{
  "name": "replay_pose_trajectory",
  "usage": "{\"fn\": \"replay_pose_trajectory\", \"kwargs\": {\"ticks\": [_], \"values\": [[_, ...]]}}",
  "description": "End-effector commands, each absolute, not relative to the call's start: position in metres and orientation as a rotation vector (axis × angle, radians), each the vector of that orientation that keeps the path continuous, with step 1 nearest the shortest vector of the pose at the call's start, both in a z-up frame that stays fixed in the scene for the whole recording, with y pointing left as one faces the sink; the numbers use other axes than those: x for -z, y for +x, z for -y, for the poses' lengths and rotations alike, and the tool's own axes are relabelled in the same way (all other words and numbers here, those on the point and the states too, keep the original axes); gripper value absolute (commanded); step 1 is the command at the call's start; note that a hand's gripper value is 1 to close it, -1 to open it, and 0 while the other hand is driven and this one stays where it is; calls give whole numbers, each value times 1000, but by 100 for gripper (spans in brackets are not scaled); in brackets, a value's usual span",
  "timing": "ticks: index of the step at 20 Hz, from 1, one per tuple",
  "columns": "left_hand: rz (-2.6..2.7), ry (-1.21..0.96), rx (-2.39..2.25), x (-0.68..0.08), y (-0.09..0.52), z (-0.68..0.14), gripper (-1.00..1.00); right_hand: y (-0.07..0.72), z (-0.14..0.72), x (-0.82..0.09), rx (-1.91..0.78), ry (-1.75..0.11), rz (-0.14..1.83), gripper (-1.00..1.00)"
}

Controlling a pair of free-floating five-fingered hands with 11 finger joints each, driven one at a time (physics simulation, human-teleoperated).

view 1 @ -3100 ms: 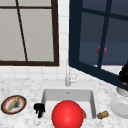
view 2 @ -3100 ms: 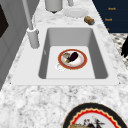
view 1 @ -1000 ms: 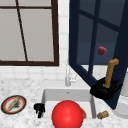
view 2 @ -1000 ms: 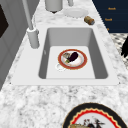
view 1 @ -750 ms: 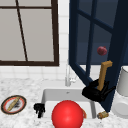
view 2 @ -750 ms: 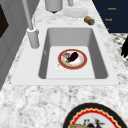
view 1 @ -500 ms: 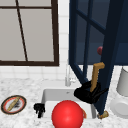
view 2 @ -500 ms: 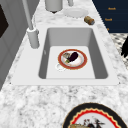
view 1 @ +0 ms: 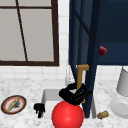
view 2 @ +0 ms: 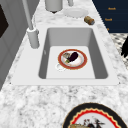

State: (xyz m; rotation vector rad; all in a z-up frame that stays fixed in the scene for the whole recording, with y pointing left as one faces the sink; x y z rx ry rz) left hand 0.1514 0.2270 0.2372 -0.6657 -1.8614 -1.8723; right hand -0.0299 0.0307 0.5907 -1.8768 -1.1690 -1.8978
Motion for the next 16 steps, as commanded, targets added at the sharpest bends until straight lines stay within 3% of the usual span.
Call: {"fn": "replay_pose_trajectory", "kwargs": {"ticks": [1,6,7,10,16], "values": [[1861,-666,1872,-237,151,-227,0,-52,-54,-573,1856,-1932,1145,100],[1861,-666,1872,-237,151,-227,0,-33,-60,-584,1866,-1962,1163,100],[1861,-666,1872,-237,151,-227,0,-28,-54,-586,1881,-1955,1152,-100],[1861,-666,1872,-237,151,-227,0,-22,-59,-594,1774,-2137,886,-100],[1861,-666,1872,-237,151,-227,0,-33,-63,-579,1832,-2284,838,-100]]}}
